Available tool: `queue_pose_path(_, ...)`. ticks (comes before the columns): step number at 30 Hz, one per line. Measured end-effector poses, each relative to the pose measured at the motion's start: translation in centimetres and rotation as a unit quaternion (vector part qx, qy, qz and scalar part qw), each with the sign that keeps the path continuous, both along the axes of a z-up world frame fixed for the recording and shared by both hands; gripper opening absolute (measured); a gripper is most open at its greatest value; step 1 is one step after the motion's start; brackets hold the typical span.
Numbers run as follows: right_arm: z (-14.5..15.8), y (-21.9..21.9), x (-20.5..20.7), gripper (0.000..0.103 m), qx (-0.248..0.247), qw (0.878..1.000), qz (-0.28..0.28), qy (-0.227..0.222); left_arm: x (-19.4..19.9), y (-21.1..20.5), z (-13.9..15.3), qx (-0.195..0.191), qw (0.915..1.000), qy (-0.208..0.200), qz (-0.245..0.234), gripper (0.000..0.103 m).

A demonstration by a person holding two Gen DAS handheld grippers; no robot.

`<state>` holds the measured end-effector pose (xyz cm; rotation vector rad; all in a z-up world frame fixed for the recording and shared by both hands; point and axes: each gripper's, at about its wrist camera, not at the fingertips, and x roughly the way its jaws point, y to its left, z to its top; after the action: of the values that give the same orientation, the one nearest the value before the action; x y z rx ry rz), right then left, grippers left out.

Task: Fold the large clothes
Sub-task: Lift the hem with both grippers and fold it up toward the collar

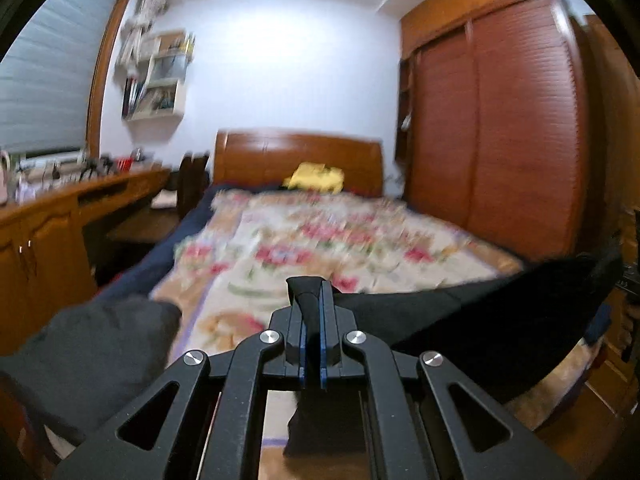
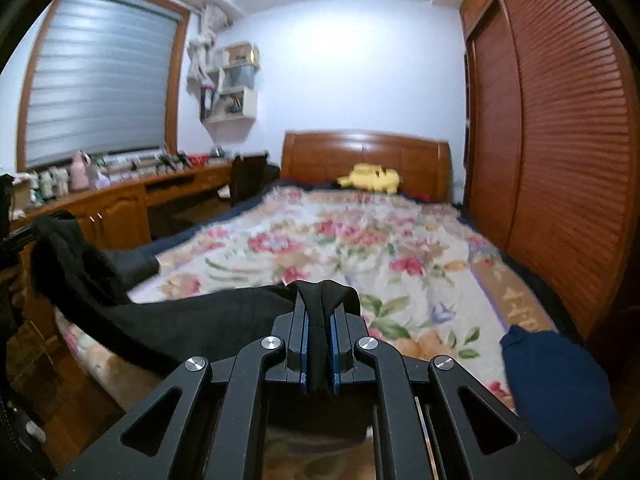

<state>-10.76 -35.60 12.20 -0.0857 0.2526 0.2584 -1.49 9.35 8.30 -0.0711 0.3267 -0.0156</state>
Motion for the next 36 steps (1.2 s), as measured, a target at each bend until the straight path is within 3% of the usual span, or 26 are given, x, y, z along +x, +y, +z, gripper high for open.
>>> queue_pose_path(9,-8.7,2.6,8.3,0.008,-0.046,0.994,-0.022,0.102,4.0,1.2,-7.3,-0.009,0.9954,0.094,0.011,0.005)
queue_pose_path(15,-12.2,3.0,11.6,0.008,-0.059,0.987,-0.017,0.148,7.0,1.4,-10.7,-0.006,0.9895,0.143,0.018,0.005)
queue_pose_path(21,-11.7,4.0,16.6,0.008,-0.073,0.983,-0.014,0.167,10.3,1.3,-11.5,-0.002,0.9863,0.162,0.029,0.005)
queue_pose_path(24,-11.1,4.3,18.1,0.009,-0.074,0.983,-0.015,0.165,12.3,1.0,-10.7,0.0,0.9871,0.157,0.03,0.005)
queue_pose_path(36,-9.3,5.9,31.3,0.009,-0.082,0.983,-0.063,0.152,23.1,0.1,-6.9,0.038,0.9899,0.129,0.044,0.005)
